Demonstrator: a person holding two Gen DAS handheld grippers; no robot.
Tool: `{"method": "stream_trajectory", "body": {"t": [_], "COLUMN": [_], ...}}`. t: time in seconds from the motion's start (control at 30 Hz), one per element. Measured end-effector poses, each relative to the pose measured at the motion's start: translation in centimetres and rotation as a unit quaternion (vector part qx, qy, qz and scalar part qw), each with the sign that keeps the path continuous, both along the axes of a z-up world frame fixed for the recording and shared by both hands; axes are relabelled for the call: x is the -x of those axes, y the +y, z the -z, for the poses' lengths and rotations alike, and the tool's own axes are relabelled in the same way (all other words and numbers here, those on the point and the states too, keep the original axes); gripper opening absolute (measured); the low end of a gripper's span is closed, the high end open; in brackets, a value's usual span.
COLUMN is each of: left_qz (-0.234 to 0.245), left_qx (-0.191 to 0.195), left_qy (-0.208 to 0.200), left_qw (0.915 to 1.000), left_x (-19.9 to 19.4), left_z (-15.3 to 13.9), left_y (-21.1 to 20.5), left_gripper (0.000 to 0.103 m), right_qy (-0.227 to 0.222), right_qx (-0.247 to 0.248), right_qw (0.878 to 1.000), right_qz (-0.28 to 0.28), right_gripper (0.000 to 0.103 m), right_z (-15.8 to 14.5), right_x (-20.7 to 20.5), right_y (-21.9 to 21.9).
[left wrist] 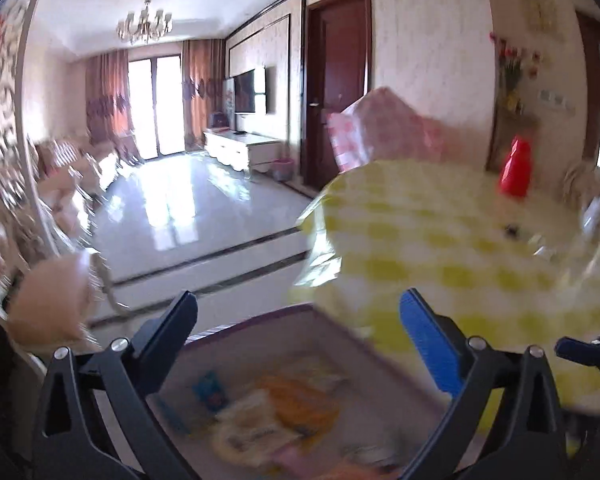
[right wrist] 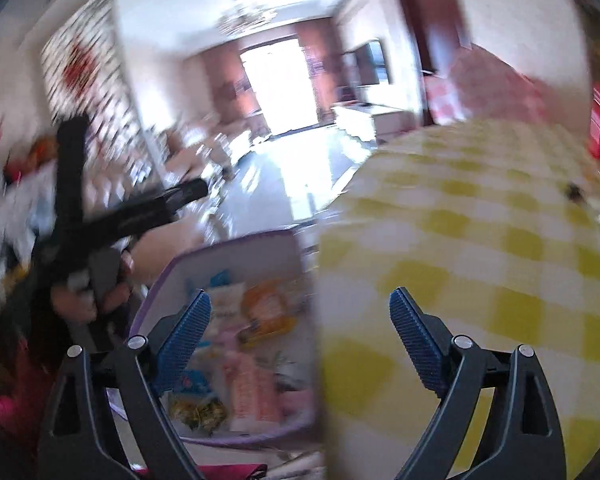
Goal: Organize snacks
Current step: 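Move both open tools back to the snacks on the table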
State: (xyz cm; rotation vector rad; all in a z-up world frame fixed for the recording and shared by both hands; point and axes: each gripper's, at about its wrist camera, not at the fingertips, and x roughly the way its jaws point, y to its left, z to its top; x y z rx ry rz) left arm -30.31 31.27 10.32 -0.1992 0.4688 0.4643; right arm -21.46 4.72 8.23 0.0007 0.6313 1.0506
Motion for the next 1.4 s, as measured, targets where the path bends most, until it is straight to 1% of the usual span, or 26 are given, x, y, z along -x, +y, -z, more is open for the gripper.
{"method": "stream_trajectory", "body": {"t": [0.07,0.1,0.13,0.2,0.27,0.33,0.4,0.47,0.5,0.57,0.63,0.67,0.77,0.8,0.87,0.93,1.0,1.03,1.07,1.1,1.13,1.17,1.2,1.27,1.33,1.4], "left_qz": [0.024,0.043,0.051,0.067,0.087,0.11,0.136,0.145,0.148,0.136,0.13,0.12,0.087,0.075,0.049,0.031,0.014,0.011,0.011,0.011,0.005,-0.007,-0.022,-0.05,-0.068,-0.068], "left_qx": [0.053,0.087,0.101,0.104,0.084,0.069,0.076,0.094,0.101,0.104,0.111,0.114,0.136,0.139,0.147,0.148,0.14,0.137,0.127,0.117,0.091,0.07,0.059,0.091,0.125,0.128], "left_qy": [-0.001,0.0,0.006,0.02,0.022,0.022,0.034,0.051,0.053,0.063,0.071,0.074,0.082,0.086,0.104,0.111,0.101,0.096,0.092,0.091,0.09,0.092,0.097,0.093,0.077,0.077], "left_qw": [0.9983,0.9953,0.9936,0.9921,0.9924,0.9913,0.9872,0.9836,0.9824,0.9832,0.9828,0.9835,0.9835,0.9836,0.9825,0.9822,0.9849,0.9858,0.9876,0.989,0.9917,0.9933,0.9933,0.9903,0.9867,0.9865], "left_x": [-1.1,-2.1,-2.9,-4.8,-6.9,-9.4,-13.2,-16.9,-18.8,-23.7,-28.2,-29.7,-34.5,-35.7,-38.5,-41.0,-43.0,-43.4,-44.1,-44.5,-44.8,-44.8,-45.0,-44.5,-43.8,-43.6], "left_z": [0.1,0.4,0.6,0.8,0.4,-0.3,-0.6,-0.3,-0.1,0.8,2.1,2.7,4.7,5.3,6.3,6.6,6.4,6.2,6.1,6.1,6.1,6.2,6.3,6.6,6.6,6.3], "left_y": [-0.6,-1.1,-1.7,-3.6,-6.9,-10.2,-13.6,-16.2,-17.4,-19.8,-21.5,-21.8,-22.1,-22.0,-21.3,-20.8,-20.3,-20.0,-19.5,-19.3,-18.8,-18.2,-17.6,-15.3,-13.6,-12.9], "left_gripper": [0.101,0.101,0.101,0.101,0.101,0.101,0.101,0.101,0.101,0.101,0.101,0.101,0.101,0.101,0.101,0.101,0.101,0.101,0.101,0.101,0.101,0.101,0.101,0.101,0.101,0.101], "right_qy": [0.027,0.039,0.046,0.054,0.048,0.037,0.022,0.024,0.029,0.042,0.055,0.059,0.056,0.044,0.04,0.051,0.089,0.132,0.155,0.181,0.194,0.199,0.221,0.244,0.254,0.253], "right_qx": [-0.026,-0.036,-0.041,-0.04,-0.036,-0.026,-0.018,-0.011,-0.008,-0.004,-0.003,0.001,0.037,0.058,0.077,0.086,0.079,0.063,0.054,0.042,0.025,0.015,-0.009,-0.026,-0.022,-0.022], "right_qw": [0.999,0.997,0.996,0.992,0.987,0.979,0.968,0.961,0.958,0.948,0.943,0.94,0.938,0.938,0.942,0.945,0.947,0.944,0.941,0.936,0.929,0.927,0.924,0.914,0.9,0.884], "right_qz": [0.038,0.058,0.072,0.108,0.151,0.201,0.25,0.275,0.285,0.314,0.33,0.336,0.341,0.338,0.326,0.313,0.299,0.296,0.297,0.299,0.313,0.318,0.312,0.324,0.353,0.392], "right_gripper": [0.088,0.088,0.088,0.088,0.088,0.088,0.088,0.088,0.088,0.088,0.088,0.088,0.088,0.088,0.088,0.088,0.088,0.088,0.088,0.091,0.091,0.091,0.091,0.091,0.091,0.092], "right_z": [-0.4,-0.5,-0.5,-0.3,-0.3,-0.2,-0.1,0.6,1.0,1.8,2.6,3.0,4.0,4.2,4.7,5.2,5.8,6.5,6.9,7.3,7.4,7.3,7.3,7.4,7.6,7.5], "right_x": [-2.4,-3.5,-4.3,-6.1,-7.7,-9.4,-11.3,-13.3,-14.7,-17.2,-19.4,-20.3,-23.0,-24.0,-25.8,-28.0,-30.2,-31.9,-32.5,-33.0,-33.6,-34.0,-34.8,-35.9,-37.4,-38.4], "right_y": [-3.0,-4.6,-5.7,-8.2,-11.1,-14.1,-16.9,-18.8,-19.8,-21.4,-22.8,-23.2,-23.3,-22.9,-21.5,-20.5,-19.6,-19.1,-18.7,-18.2,-17.8,-17.4,-16.8,-15.8,-14.3,-13.4]}}
